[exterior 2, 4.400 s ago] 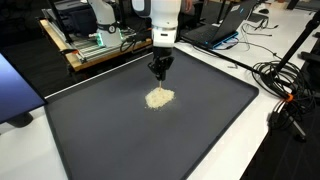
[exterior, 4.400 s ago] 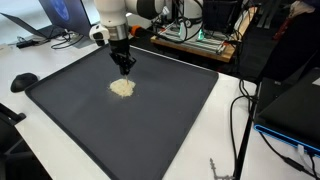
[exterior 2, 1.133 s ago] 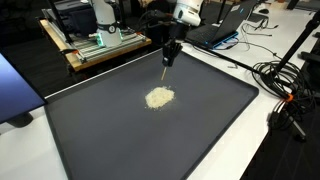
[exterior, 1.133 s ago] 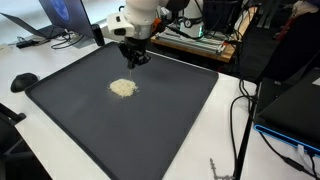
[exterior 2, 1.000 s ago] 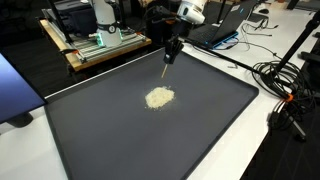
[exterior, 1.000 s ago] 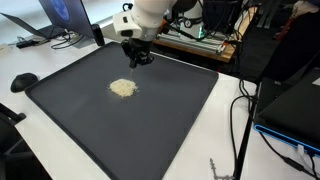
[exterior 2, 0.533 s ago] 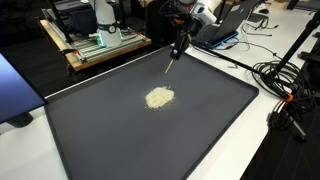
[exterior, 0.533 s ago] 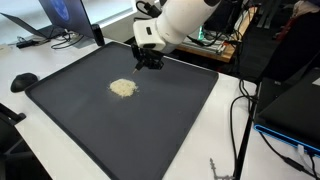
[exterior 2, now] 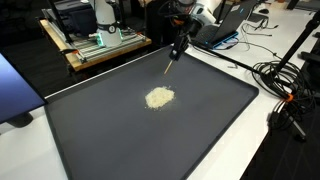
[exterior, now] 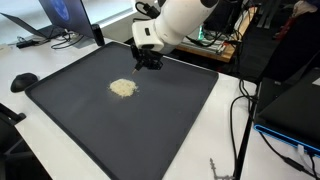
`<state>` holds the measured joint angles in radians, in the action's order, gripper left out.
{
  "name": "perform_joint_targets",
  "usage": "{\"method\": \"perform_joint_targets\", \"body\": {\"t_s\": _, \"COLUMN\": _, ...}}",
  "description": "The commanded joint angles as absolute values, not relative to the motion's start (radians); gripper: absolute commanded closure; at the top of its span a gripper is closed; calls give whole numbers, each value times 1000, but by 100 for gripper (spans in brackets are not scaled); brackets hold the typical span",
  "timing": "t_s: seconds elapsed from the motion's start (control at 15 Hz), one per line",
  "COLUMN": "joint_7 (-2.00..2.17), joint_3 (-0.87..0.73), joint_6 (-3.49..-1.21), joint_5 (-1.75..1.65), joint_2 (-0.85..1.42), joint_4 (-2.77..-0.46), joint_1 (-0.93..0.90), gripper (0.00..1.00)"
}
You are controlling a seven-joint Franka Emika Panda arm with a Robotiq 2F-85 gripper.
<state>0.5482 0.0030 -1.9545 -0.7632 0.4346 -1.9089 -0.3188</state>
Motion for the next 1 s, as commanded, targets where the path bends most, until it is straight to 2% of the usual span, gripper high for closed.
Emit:
{"method": "perform_joint_targets", "body": {"t_s": 0.0, "joint_7": 610, "joint_3": 21, "joint_6": -1884, "joint_5": -805, "joint_2": 481, "joint_4": -1859, "joint_1": -341, "gripper": 97}}
{"method": "perform_joint_targets", "body": {"t_s": 0.53, "joint_7": 745, "joint_3": 36, "joint_6": -1587, "joint_5": -907, "joint_2": 701, "joint_4": -1633, "joint_1": -440, "gripper": 97}}
{"method": "perform_joint_targets", "body": {"t_s": 0.93, "joint_7": 700, "joint_3": 45, "joint_6": -1581, "joint_5": -959, "joint_2": 826, "joint_4": -1512, "joint_1": -437, "gripper": 97}}
